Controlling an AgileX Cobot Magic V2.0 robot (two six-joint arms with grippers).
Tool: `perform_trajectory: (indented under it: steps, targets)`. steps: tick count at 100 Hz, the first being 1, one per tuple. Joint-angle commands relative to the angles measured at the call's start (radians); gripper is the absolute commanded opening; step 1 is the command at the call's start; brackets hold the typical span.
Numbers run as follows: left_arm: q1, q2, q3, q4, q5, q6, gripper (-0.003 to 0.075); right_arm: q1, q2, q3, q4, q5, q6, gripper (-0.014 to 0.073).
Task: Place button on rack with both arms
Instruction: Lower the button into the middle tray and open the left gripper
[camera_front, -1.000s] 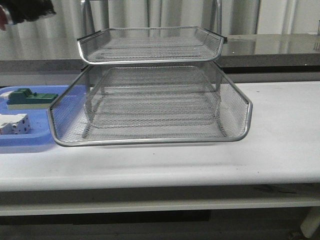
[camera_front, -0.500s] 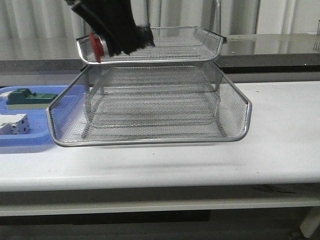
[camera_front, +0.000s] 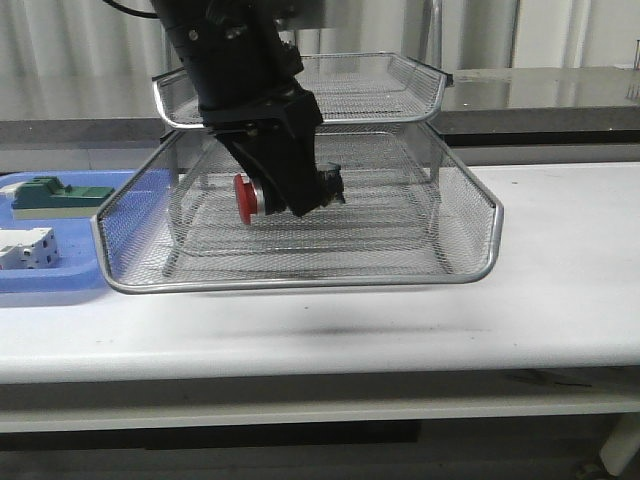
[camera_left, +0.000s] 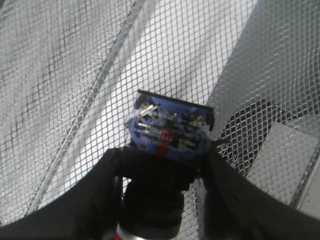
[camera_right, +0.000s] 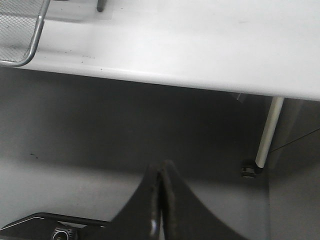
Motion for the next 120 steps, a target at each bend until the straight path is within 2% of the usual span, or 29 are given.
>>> perform_trajectory:
  steps: [1, 15, 22, 34, 51, 64, 85, 103, 120]
  targets:
    - [-0.006, -0.055, -0.024, -0.019, -0.047, -0.001, -0.0008, -0.002, 0.004, -0.033, -0.013, -0.052, -0.001, -0.0067]
    - [-0.006, -0.055, -0.024, -0.019, -0.043, -0.001, -0.0004, -0.002, 0.004, -0.033, -0.013, -0.052, -0.001, -0.0067]
    - [-0.006, -0.055, -0.024, -0.019, -0.035, -0.001, 0.0023, -0.002, 0.004, -0.033, -0.013, -0.052, -0.001, -0.0067]
    - [-0.006, -0.055, -0.024, -0.019, -0.007, -0.001, 0.0140, -0.002, 0.004, -0.033, -0.013, -0.052, -0.001, -0.0067]
    - [-0.006, -0.055, -0.024, -0.019, -0.002, -0.001, 0.0355, -0.002, 0.004, -0.033, -0.013, -0.052, -0.001, -0.0067]
    - [-0.006, -0.055, -0.024, -0.019, -0.011, -0.001, 0.0444, -0.002, 0.004, -0.033, -0.013, -0.052, -0.001, -0.0067]
    - [-0.006, -0.055, -0.024, -0.019, -0.013, -0.001, 0.0465, -0.002, 0.004, -0.033, -0.013, -0.052, -0.001, -0.0067]
    - [-0.006, -0.064, -0.068, -0.044, 0.086, -0.001, 0.0465, -0.002, 0.004, -0.033, -0.013, -0.052, -0.001, -0.0067]
    - [-0.006, -0.114, -0.085, -0.047, 0.116, -0.026, 0.0462, -0.002, 0.004, -0.033, -0.013, -0.052, -0.001, -0.0067]
